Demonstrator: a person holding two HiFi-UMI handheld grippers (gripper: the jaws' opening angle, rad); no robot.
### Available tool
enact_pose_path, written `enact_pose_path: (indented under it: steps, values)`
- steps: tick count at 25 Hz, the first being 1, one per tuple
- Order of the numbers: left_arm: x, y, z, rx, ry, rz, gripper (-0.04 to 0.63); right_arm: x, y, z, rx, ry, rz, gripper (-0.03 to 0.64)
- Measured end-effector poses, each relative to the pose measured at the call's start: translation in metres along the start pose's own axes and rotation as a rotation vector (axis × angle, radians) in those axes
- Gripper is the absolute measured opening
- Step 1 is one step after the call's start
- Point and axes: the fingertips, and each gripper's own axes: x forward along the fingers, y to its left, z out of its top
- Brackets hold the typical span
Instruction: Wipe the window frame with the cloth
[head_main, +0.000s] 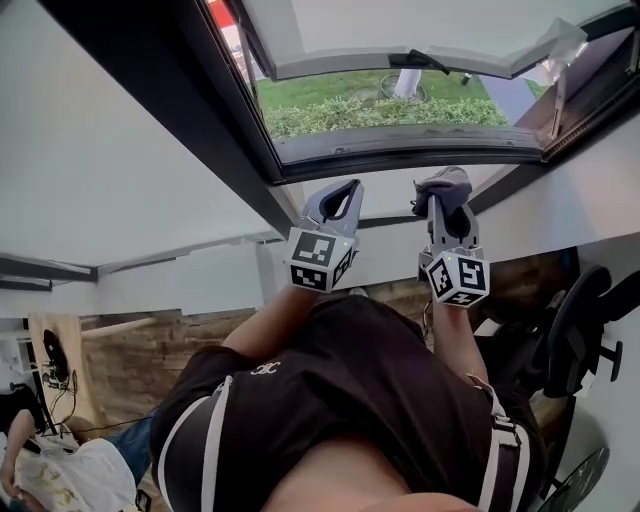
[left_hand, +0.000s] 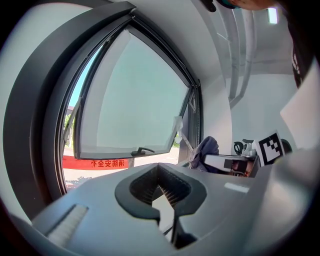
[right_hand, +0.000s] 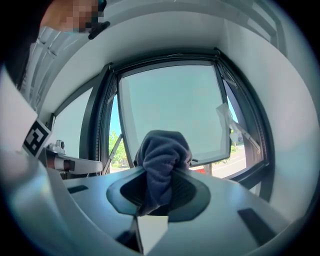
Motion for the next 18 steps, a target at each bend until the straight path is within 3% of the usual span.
enact_pose_path:
  steps: [7, 18]
  values:
    - [0.0, -0.009, -0.003, -0.008, 0.014, -0.026, 0.009, -0.005, -0.002, 0.004, -0.034, 0.008, -0.048, 0.098]
    - [0.002, -0.023, -0.007, -0.009, 0.021, -0.046, 0.009, -0.016, -0.005, 0.001, -0.022, 0.019, -0.051, 0.098]
